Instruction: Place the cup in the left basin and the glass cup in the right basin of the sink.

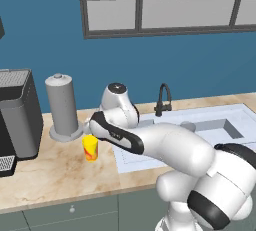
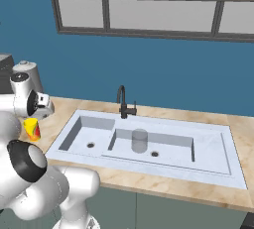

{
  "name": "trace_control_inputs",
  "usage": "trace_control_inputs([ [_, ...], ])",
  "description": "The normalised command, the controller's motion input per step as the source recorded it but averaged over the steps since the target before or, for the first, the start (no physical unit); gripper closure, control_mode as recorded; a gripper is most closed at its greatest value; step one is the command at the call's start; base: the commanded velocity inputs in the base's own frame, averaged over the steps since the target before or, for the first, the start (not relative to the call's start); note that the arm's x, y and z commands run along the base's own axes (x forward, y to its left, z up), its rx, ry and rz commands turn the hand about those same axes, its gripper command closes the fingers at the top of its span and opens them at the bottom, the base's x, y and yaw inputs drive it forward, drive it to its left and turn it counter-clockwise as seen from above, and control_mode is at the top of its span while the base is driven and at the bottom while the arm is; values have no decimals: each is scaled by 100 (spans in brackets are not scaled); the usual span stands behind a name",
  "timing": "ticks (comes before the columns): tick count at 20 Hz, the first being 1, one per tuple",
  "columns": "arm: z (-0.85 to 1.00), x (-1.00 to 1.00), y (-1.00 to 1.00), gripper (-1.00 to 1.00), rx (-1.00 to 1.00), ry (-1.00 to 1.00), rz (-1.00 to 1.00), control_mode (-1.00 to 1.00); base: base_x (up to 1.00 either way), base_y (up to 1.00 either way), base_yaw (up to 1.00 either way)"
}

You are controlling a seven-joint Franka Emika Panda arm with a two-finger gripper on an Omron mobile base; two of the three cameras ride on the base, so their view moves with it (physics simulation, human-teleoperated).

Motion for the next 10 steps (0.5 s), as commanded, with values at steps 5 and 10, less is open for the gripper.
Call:
trace_control_inputs([
  [5, -29, 7, 0, -100, 0, 0, 0, -100, 0, 0, 0],
  [10, -24, 7, 0, -100, 0, 0, 0, -100, 0, 0, 0],
])
